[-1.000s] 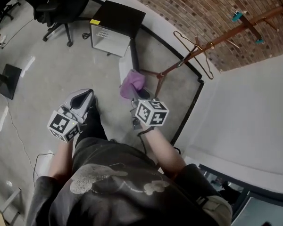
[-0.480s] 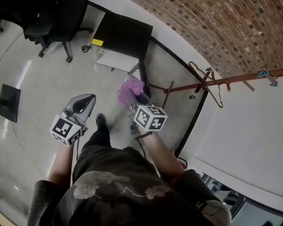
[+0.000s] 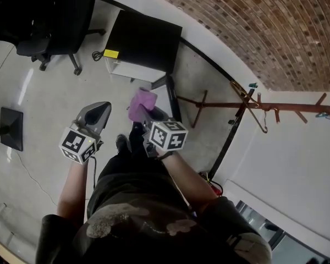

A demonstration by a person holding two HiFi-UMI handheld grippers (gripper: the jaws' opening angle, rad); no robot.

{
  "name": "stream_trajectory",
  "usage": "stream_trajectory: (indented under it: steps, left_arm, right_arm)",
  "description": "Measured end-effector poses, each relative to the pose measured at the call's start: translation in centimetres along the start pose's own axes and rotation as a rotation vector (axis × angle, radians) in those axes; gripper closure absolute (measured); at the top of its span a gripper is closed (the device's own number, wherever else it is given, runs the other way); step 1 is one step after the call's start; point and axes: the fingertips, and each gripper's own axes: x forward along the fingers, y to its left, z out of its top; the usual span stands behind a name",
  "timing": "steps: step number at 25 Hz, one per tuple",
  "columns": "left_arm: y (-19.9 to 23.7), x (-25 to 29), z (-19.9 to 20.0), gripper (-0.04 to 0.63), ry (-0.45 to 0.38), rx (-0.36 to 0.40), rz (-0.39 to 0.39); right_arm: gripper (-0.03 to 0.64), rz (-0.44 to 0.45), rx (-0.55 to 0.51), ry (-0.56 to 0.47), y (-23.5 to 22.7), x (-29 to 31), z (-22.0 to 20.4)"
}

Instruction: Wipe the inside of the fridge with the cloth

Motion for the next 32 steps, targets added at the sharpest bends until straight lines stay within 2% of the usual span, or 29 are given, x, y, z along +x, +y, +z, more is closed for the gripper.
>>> stream_trajectory:
  steps: [6, 14, 18, 21, 25, 28, 32]
  left_arm:
    - [4.4, 3.0, -1.7, 0.577, 0.029, -0.048, 0.081]
    - [10.1, 9.5, -5.3, 0.578, 0.064, -0.066, 0.114]
    - [14.8, 12.9, -7.9, 0.577, 0.044, -0.063, 0.148]
    - [17.4, 14.6, -10.6, 0.578, 0.044, -0.054, 0.144]
    - [20.1, 15.6, -14.7, 0.578, 0.037, -0.067, 0.116]
    - [21.9, 15.4, -18.5, 0.578, 0.056, -0.031, 0.109]
    - [25.1, 15.6, -22.5, 0.578, 0.056, 0.022, 0.105]
  right_arm:
    - [0.531, 0.036, 0.008, 0.095, -2.0, 6.5, -0.9]
    - [0.531, 0.123, 0.060, 0.199, -6.3, 16.0, -3.3]
    - [0.531, 0.108, 0.060, 0.241, -9.8, 22.0, -5.6]
    - [0.531, 0.089, 0.060, 0.276, -12.2, 25.6, -7.6]
    - [0.531, 0.077, 0.055, 0.244, -14.5, 29.7, -9.3]
    - [0.531, 0.087, 0.081, 0.168, -15.5, 32.3, -9.7]
    - [0.531, 0.106, 0.066, 0.085, -16.7, 35.5, -8.9]
